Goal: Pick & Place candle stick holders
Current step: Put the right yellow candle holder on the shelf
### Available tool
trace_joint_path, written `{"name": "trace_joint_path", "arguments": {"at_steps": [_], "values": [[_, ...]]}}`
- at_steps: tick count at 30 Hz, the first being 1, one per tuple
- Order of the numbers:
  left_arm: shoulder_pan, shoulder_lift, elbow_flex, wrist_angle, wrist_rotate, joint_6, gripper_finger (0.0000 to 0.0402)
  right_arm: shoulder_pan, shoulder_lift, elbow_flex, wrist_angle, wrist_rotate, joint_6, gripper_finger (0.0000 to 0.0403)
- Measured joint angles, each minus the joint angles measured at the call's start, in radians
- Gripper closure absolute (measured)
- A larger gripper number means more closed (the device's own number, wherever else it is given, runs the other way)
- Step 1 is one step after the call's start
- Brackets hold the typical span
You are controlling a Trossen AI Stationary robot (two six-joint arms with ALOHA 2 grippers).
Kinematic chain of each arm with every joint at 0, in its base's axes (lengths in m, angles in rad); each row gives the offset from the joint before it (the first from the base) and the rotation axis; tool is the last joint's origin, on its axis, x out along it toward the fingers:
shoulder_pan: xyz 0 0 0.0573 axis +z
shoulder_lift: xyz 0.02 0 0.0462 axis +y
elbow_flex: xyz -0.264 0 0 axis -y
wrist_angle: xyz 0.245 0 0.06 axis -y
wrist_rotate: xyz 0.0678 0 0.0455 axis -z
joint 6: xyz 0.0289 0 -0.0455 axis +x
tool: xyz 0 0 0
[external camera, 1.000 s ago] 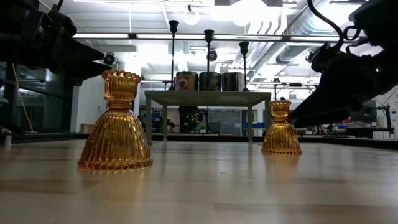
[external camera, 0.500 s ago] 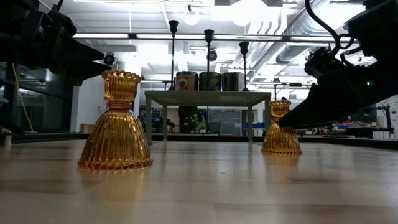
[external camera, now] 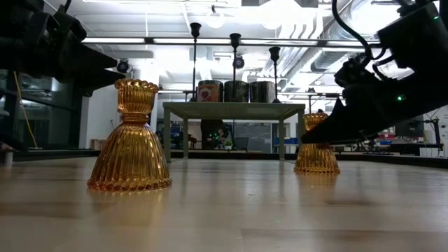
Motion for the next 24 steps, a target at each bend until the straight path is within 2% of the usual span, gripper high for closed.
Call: {"name": "trace_joint_path", "arguments": {"at_steps": [5, 13, 24], "values": [[0.0, 0.0, 0.0, 0.0, 0.0, 0.0, 0.0148, 0.001, 0.0, 0.0, 0.012, 0.065, 0.0, 0.0057], [0.0, 0.0, 0.0, 0.0, 0.0, 0.0, 0.0148, 0.001, 0.0, 0.0, 0.022, 0.068, -0.001, 0.0115], [0.0, 0.0, 0.0, 0.0, 0.0, 0.0, 0.0148, 0.001, 0.0, 0.0, 0.022, 0.065, -0.001, 0.0175]]}}
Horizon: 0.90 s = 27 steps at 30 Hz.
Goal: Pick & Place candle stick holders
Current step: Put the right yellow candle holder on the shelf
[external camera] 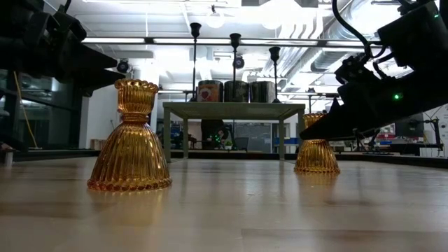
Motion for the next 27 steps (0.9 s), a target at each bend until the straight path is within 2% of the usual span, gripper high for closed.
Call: {"name": "trace_joint_path", "arguments": {"at_steps": [27], "values": [[0.0, 0.0, 0.0, 0.0, 0.0, 0.0, 0.0148, 0.0, -0.002, 0.0, 0.0, -0.002, -0.003, 0.0282]]}}
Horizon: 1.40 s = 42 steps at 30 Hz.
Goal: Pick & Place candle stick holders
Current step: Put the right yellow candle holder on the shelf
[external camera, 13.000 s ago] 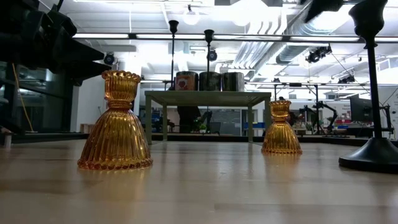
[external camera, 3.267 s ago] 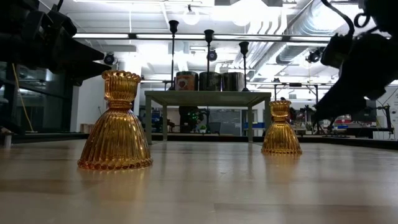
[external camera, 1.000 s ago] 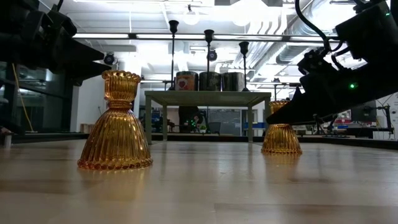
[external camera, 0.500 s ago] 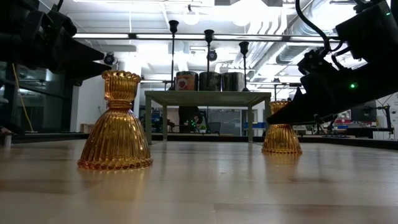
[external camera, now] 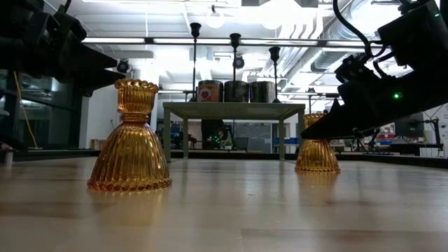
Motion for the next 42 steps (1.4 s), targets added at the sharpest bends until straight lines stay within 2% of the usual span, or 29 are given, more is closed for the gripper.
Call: {"name": "trace_joint_path", "arguments": {"at_steps": [6, 12, 26, 30, 37, 42], "values": [[0.0, 0.0, 0.0, 0.0, 0.0, 0.0, 0.0148, 0.0, 0.0, 0.0, -0.001, -0.001, 0.0, 0.0275], [0.0, 0.0, 0.0, 0.0, 0.0, 0.0, 0.0148, 0.0, 0.0, 0.001, -0.003, -0.002, 0.001, 0.0288], [0.0, 0.0, 0.0, 0.0, 0.0, 0.0, 0.0148, -0.007, -0.02, 0.098, -0.059, -0.023, -0.048, 0.0288], [0.0, 0.0, 0.0, 0.0, 0.0, 0.0, 0.0148, -0.03, -0.089, 0.164, -0.178, -0.027, -0.048, 0.0279], [0.0, 0.0, 0.0, 0.0, 0.0, 0.0, 0.0148, -0.097, -0.251, 0.306, -0.522, -0.022, -0.049, 0.0288], [0.0, 0.0, 0.0, 0.0, 0.0, 0.0, 0.0148, -0.15, -0.321, 0.383, -0.663, -0.018, -0.049, 0.0279]]}}
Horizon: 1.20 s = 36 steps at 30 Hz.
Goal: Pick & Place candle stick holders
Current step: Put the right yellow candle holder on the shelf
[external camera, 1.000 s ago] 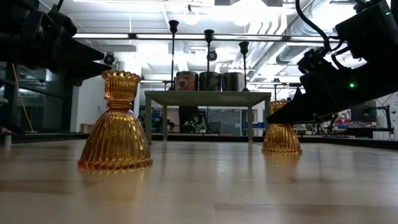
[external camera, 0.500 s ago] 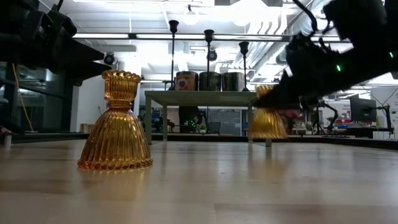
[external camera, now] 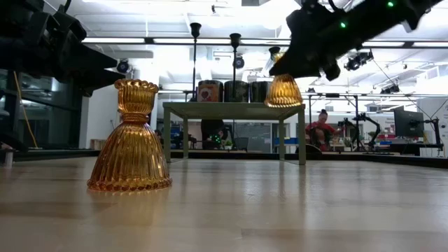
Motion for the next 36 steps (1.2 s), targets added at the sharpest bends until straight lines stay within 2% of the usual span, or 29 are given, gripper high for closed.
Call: {"name": "trace_joint_path", "arguments": {"at_steps": [6, 12, 18, 24, 30, 36], "values": [[0.0, 0.0, 0.0, 0.0, 0.0, 0.0, 0.0148, -0.074, -0.015, 0.038, -0.019, 0.002, 0.0, 0.0288], [0.0, 0.0, 0.0, 0.0, 0.0, 0.0, 0.0148, -0.137, -0.015, 0.057, -0.022, 0.052, -0.004, 0.0276], [0.0, 0.0, 0.0, 0.0, 0.0, 0.0, 0.0148, -0.193, -0.015, 0.112, -0.088, 0.049, -0.039, 0.0285], [0.0, 0.0, 0.0, 0.0, 0.0, 0.0, 0.0148, -0.249, -0.008, 0.134, -0.117, 0.049, -0.023, 0.0277], [0.0, 0.0, 0.0, 0.0, 0.0, 0.0, 0.0148, -0.286, -0.001, 0.134, -0.125, 0.042, 0.027, 0.0282], [0.0, 0.0, 0.0, 0.0, 0.0, 0.0, 0.0148, -0.307, 0.034, 0.134, -0.098, -0.018, 0.004, 0.0277]]}}
